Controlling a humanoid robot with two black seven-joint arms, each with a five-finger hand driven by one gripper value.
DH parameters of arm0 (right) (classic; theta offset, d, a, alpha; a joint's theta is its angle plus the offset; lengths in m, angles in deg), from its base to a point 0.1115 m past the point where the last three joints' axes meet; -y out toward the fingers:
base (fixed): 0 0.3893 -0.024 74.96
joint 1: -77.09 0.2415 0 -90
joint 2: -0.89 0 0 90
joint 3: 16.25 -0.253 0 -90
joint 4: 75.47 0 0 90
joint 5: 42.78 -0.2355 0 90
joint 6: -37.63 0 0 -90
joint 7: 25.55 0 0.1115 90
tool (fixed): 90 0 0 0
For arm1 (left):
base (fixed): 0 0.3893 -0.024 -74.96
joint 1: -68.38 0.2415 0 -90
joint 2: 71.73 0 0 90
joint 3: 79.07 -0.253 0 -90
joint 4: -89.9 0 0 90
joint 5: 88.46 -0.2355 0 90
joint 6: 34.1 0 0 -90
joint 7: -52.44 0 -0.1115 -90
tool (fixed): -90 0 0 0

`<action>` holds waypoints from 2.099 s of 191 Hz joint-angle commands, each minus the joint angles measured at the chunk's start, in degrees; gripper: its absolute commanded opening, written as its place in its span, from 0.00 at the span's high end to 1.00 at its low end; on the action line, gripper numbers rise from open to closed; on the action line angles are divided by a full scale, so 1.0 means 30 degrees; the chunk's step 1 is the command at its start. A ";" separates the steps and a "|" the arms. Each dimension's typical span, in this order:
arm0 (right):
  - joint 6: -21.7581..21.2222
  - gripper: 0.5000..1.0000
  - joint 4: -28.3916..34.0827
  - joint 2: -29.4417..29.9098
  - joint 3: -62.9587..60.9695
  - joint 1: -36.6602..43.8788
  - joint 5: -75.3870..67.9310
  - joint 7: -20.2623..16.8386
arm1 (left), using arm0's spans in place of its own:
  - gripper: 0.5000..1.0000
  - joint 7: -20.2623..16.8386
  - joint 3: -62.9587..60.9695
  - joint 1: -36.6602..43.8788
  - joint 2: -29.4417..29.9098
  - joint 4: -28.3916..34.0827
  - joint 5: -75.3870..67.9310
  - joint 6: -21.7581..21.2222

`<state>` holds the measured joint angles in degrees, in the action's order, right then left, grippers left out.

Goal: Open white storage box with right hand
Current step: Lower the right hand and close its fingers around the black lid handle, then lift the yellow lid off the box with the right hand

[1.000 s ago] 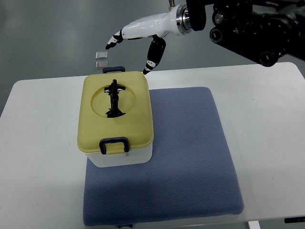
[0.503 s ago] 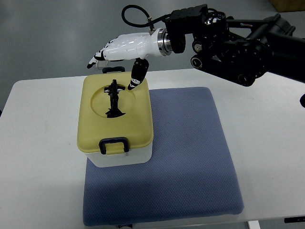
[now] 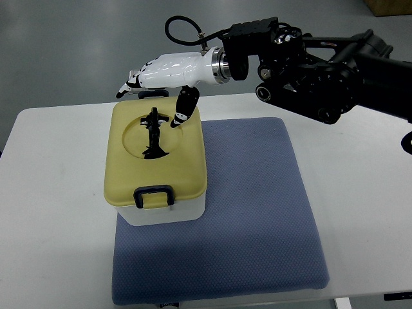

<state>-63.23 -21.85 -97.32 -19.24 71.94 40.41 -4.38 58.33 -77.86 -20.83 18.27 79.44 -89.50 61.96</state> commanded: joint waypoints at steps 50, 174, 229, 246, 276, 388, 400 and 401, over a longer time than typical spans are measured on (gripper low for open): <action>0.0161 0.17 -0.0001 0.0539 0.0003 -0.0539 0.0014 0.0003 | 0.00 0.0000 0.0009 0.0000 0.0000 0.0002 0.0024 -0.0001; 0.1977 1.00 -0.0060 0.0802 0.0003 -0.0832 -0.0133 0.0033 | 0.00 0.0000 0.0009 0.0000 0.0000 0.0002 0.0024 -0.0030; 0.1772 1.00 -0.0060 0.0451 -0.0319 -0.0481 -0.0250 0.0062 | 0.00 0.0000 -0.0021 0.0000 0.0000 -0.0027 -0.0005 -0.0001; 0.1479 1.00 0.0028 0.0012 -0.0349 0.0193 -0.0367 0.0237 | 0.00 0.0000 -0.0079 0.0000 0.0000 -0.0027 -0.0005 -0.0001; 0.0190 1.00 0.0146 -0.0955 -0.1316 0.0779 -0.0924 0.0648 | 0.00 0.0000 -0.0079 0.0029 0.0000 -0.0027 -0.0005 -0.0001; -0.7075 1.00 0.1200 -0.9099 -0.1843 0.2156 -0.0280 0.1937 | 0.00 0.0000 -0.0079 0.0000 0.0000 -0.0056 -0.0064 -0.0001; -0.7368 1.00 0.1200 -0.9686 -0.1579 0.2156 0.0219 0.2054 | 0.00 0.0029 -0.0050 0.0000 0.0000 -0.0056 -0.0064 -0.0001; -0.7397 1.00 0.1200 -0.9802 -0.1492 0.2156 0.0335 0.2083 | 0.00 0.0029 -0.0050 0.0000 0.0000 -0.0056 -0.0064 -0.0001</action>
<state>-83.48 -18.27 -123.17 -24.92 78.34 39.22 1.17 58.33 -78.04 -20.82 18.27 79.29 -89.62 61.96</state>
